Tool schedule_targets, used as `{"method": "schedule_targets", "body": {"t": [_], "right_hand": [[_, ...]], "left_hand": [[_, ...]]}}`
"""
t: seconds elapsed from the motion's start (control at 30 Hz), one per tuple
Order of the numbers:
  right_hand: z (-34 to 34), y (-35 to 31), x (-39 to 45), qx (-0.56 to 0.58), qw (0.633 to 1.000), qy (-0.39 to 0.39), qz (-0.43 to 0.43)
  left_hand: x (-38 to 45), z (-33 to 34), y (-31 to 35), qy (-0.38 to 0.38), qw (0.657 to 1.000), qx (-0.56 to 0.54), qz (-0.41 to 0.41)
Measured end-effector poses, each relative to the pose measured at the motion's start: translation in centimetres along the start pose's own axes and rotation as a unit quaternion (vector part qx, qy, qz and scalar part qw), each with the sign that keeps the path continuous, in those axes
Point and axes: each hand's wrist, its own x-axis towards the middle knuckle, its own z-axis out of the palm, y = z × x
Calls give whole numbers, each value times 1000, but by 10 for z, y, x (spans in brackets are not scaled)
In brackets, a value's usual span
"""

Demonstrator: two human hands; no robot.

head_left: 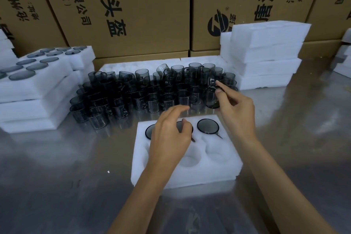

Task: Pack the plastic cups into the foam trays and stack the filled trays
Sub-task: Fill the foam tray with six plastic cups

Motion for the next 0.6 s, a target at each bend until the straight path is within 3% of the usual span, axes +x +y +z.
{"method": "schedule_targets", "body": {"t": [0.2, 0.37, 0.47, 0.6], "right_hand": [[15, -22, -35, -38, 995, -75, -55], [3, -32, -37, 35, 991, -119, 57], [-6, -35, -33, 53, 989, -115, 73], [-20, -30, -29, 21, 984, -157, 85]], "left_hand": [[-1, -2, -1, 2, 999, -31, 37], [0, -3, 0, -11, 999, -49, 19], [-2, -2, 4, -16, 999, -14, 27], [-7, -3, 10, -73, 989, 115, 49]]}}
